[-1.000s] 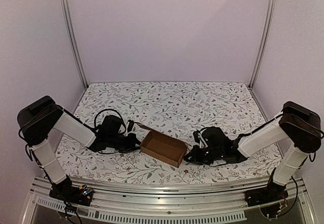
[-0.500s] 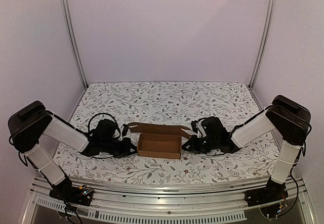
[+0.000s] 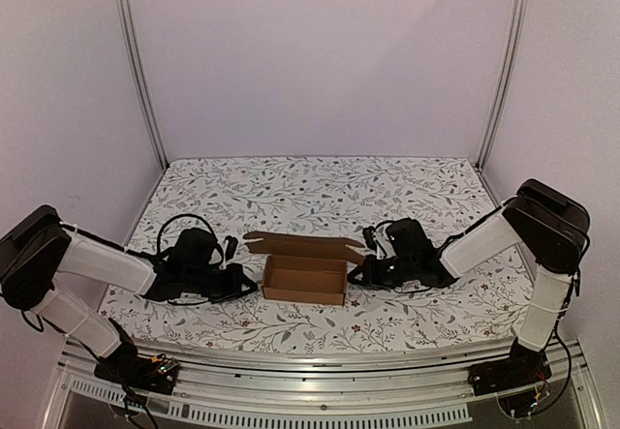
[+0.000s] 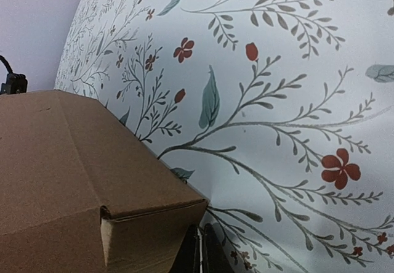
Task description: Fold the paper box
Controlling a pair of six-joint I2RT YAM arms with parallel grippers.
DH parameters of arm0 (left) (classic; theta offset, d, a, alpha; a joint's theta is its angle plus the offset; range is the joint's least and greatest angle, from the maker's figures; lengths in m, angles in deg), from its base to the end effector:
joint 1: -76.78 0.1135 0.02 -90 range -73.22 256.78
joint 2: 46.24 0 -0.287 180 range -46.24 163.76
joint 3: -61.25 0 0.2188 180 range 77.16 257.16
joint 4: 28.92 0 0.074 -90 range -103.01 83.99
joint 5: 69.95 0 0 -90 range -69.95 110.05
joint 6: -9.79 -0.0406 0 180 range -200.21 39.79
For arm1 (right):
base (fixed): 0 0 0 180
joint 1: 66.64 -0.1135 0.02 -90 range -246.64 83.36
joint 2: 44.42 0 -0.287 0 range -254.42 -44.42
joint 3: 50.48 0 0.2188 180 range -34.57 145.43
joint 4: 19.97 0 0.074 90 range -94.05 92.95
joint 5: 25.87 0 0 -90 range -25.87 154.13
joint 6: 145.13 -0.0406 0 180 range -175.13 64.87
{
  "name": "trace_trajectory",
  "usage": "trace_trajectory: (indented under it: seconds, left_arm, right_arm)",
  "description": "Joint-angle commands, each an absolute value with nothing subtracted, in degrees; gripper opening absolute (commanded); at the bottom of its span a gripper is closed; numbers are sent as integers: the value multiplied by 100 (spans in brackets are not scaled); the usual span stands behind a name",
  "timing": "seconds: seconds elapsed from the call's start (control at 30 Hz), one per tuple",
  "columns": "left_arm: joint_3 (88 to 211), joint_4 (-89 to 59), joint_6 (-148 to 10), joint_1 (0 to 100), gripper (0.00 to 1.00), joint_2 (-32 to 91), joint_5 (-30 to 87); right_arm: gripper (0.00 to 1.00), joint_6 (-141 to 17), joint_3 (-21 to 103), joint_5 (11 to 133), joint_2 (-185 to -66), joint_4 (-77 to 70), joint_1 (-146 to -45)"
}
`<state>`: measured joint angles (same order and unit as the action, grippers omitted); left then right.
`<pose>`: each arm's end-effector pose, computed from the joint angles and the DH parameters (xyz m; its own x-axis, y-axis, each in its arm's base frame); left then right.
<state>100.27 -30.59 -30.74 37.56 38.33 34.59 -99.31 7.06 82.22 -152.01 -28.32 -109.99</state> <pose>0.1700 -0.1519 0.1645 -0.9207 -0.1982 -0.3361 0.0807 0.7461 -0.6609 0.2323 0.2366 0.1444 -0.9192 0.0433 -0.3915 -0.2517 0.6998 0.6685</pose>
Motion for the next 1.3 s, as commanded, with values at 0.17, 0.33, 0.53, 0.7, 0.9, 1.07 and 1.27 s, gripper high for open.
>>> trace_trajectory:
  seconds: [0.17,0.33,0.53,0.7,0.9,1.07,1.27]
  left_arm:
    - [10445,-816,-3684,3696,2,2602,2430]
    - [10667,-32,-3950,3701,12,1907,2028]
    - [10943,623,-4206,3714,24,1187,1702]
    - [11235,956,-4406,3723,26,688,1671]
    - [11579,1181,-4788,3732,29,215,1699]
    - [11781,1385,-5052,3737,34,62,1723]
    - [11828,1412,-5033,3733,46,-135,1776]
  right_arm:
    - [15,-9202,358,7287,-14554,-656,-10943]
    - [26,-8841,279,7015,-13668,26,-10948]
    - [43,-8313,357,6762,-12607,899,-10944]
    - [61,-7908,413,6632,-11539,1291,-10943]
    - [99,-7521,408,6702,-10585,1179,-10941]
    - [99,-7384,494,7008,-10603,1154,-10939]
    - [89,-6737,693,7560,-11136,1056,-10949]
